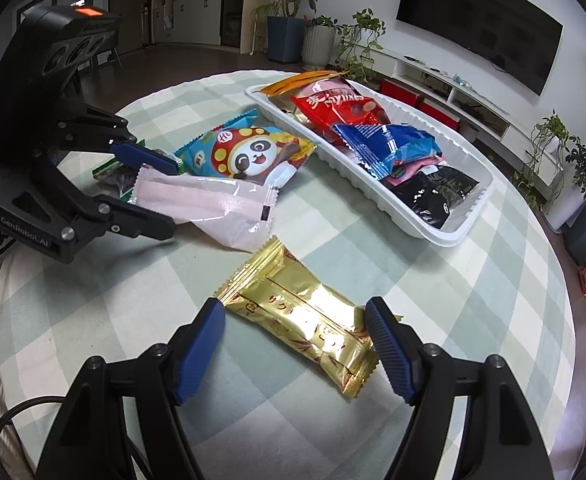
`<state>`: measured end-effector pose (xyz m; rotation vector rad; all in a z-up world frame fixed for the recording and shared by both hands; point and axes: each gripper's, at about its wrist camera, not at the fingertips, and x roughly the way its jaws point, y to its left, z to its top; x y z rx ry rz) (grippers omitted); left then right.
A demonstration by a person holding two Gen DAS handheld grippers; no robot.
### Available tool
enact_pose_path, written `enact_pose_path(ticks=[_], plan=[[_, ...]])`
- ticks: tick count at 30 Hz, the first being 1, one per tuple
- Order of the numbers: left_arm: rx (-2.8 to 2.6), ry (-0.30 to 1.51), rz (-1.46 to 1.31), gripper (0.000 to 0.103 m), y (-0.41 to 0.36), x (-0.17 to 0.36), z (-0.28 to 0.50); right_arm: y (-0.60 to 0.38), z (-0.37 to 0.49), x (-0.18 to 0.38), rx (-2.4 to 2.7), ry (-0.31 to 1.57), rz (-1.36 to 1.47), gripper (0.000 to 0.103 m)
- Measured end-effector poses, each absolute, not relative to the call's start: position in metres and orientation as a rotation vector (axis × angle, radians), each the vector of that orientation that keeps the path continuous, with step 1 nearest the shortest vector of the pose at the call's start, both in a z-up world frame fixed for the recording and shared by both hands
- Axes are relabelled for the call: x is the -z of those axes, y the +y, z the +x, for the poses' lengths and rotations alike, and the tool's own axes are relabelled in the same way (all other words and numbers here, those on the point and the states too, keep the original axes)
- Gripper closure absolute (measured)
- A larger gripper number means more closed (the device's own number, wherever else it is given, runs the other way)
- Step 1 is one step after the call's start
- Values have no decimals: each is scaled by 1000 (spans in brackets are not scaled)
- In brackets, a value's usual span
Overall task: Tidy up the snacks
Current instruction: 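Move left tool to the pink bag while right tool approaches gold wrapper, then grasp the pink bag with left tool while right tool grasps gold wrapper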
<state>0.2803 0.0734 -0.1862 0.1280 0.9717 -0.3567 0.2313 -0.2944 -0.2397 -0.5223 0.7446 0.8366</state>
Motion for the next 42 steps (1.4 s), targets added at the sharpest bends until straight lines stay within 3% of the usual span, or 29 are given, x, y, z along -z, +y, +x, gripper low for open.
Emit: enact_pose_path(ticks=[11, 14, 24, 37, 42], plan=[[393, 987, 136, 47, 57, 190, 289, -294, 239, 244, -838, 785, -498, 27], [394, 987, 115, 54, 60, 189, 288, -295, 243, 244, -843, 800, -480, 27], [403, 987, 53, 63, 65, 187, 288, -311, 260, 239, -835, 850, -339, 50], [421, 983, -44, 69, 75, 181, 280, -344, 279, 235, -873, 935, 38, 57], [423, 976, -54, 72, 76, 177, 275, -353, 281, 236, -909, 973, 181, 65]])
